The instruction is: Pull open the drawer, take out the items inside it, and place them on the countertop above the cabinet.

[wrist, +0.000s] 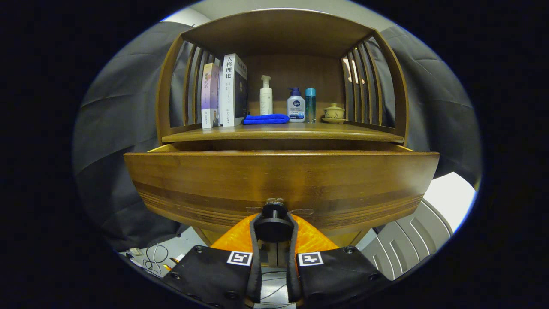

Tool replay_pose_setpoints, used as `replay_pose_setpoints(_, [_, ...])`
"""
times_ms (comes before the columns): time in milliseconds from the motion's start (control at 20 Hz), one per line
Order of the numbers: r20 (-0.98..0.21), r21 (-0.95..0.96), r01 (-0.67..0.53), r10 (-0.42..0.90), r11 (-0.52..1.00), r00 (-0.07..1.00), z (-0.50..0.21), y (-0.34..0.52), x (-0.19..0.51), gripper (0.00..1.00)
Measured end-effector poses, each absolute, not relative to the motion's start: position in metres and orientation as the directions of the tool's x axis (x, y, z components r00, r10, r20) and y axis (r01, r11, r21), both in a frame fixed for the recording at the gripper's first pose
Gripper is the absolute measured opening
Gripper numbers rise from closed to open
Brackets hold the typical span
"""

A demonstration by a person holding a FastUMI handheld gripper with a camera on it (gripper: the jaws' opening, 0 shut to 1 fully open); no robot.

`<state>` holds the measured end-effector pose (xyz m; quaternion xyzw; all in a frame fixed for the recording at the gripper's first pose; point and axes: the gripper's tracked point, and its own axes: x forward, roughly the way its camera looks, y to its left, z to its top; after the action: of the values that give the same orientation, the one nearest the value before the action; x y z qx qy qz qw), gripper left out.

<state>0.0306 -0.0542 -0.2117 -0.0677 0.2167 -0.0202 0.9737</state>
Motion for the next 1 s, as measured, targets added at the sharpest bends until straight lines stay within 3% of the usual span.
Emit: replay_pose_setpoints(1000, [-0.441, -0.143, -0.082, 0.011, 0.986, 0.897, -0.214, -0.044, -0.058, 0.25])
